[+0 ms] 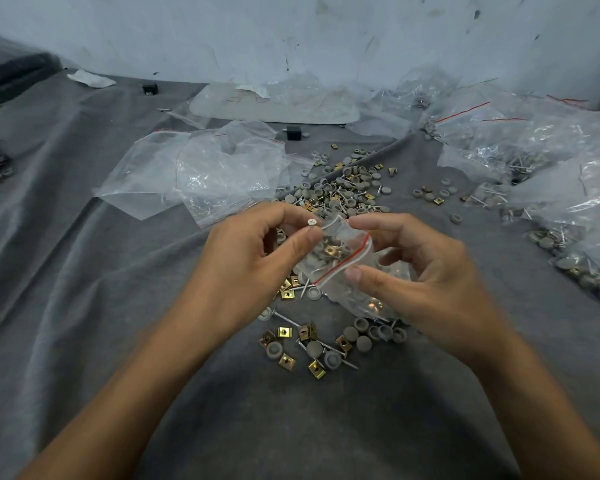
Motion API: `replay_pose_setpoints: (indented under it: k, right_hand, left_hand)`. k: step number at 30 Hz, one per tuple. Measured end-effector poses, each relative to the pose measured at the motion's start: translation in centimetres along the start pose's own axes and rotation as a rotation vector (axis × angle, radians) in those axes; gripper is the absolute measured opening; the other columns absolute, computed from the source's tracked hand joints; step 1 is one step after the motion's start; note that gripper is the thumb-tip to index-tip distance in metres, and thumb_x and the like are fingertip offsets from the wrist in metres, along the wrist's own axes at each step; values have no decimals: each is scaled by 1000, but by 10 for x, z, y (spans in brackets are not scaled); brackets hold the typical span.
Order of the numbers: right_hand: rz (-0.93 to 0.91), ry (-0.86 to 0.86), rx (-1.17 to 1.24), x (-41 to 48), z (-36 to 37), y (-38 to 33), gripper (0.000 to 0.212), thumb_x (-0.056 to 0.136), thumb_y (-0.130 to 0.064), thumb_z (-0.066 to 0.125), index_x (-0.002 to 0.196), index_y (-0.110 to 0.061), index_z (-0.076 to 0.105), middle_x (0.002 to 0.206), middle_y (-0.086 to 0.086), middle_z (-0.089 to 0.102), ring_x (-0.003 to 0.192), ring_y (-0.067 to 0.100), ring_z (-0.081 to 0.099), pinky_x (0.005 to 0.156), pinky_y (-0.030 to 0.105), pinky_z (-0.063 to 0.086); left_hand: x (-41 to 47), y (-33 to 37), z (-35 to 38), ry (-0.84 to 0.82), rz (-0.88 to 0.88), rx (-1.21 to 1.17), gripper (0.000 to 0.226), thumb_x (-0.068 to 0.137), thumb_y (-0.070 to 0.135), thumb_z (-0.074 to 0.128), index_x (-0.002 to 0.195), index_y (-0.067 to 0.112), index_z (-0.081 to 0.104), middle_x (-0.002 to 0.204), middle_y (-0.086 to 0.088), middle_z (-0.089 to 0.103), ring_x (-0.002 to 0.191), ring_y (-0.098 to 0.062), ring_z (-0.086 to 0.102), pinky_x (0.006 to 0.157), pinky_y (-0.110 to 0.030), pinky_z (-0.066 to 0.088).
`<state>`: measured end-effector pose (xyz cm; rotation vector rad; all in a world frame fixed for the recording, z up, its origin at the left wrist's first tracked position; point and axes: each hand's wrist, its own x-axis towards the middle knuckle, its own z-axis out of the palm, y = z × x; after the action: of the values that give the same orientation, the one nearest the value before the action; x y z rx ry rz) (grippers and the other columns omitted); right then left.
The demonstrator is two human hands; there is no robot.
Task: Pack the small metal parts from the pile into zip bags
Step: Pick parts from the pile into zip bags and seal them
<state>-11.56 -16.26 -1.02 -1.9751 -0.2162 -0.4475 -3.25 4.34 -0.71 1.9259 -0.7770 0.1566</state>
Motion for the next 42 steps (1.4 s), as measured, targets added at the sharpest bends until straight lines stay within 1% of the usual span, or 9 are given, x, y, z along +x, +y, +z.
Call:
replay_pose_setpoints:
  k: [5,9,12,14,17,20,27,35,42]
  right_hand:
    - [14,44,20,0,-3,1,45,80,-27,84,122,-34,68,109,-5,75,105,17,68,90,42,52]
    - [41,97,47,1,-11,1,45,80,-30,86,120,-38,69,109,-1,75,100,20,69,91,50,55]
    - [49,133,105,2,-16,1,44,79,-31,86,118,-38,70,106,-5,76,90,12,69,85,39,58]
    - [51,140,125,3,-17,1,43,77,-33,85,117,-39,70,105,-7,77,85,9,69,80,27,58]
    - [45,134,129,3,-17,1,44,76,-36,83,118,-39,70,106,-8,77,87,9,70,79,24,57]
    - [40,128,134,3,-18,1,44,76,-38,82,118,-40,69,107,-8,77,88,8,70,79,24,57]
    - [52,113,144,2,-18,3,44,79,-29,83,120,-39,69,109,-6,76,92,10,69,82,30,58]
    - [53,104,130,2,-19,2,44,79,-28,83,119,-40,69,111,-5,76,96,14,70,83,28,57]
    - [70,97,99,0,-20,1,46,78,-35,84,121,-40,68,113,-4,75,104,20,69,87,36,59]
  left_hand:
    - [3,1,-13,-64,-31,-18,37,85,46,67,120,35,69,88,19,69,59,-4,49,54,-18,43]
    - [5,-12,-37,-20,-93,11,15,86,39,70,100,33,71,78,18,66,61,1,52,54,-14,44]
    - [0,-15,-28,-176,-96,299,9,86,45,67,87,36,70,75,22,63,64,4,55,56,-15,43]
    - [-3,-16,-10,-282,-85,469,18,87,52,65,84,34,68,80,17,62,77,0,56,70,-30,49]
    - [-7,-19,11,-348,-64,672,30,88,64,59,94,34,62,91,16,53,93,-10,51,74,-33,44]
    - [-8,-23,15,-327,-51,784,25,92,55,59,103,32,60,97,13,50,104,-14,51,70,-30,33]
    - [-10,-17,22,-299,45,870,21,98,37,47,100,24,63,101,4,60,101,-20,56,78,-34,43]
    - [-8,-20,20,-336,-35,843,20,96,41,49,98,23,58,100,5,57,98,-18,53,75,-32,37]
    - [-10,-19,11,-352,-110,679,9,90,32,54,86,24,55,90,9,55,89,-14,49,77,-37,49]
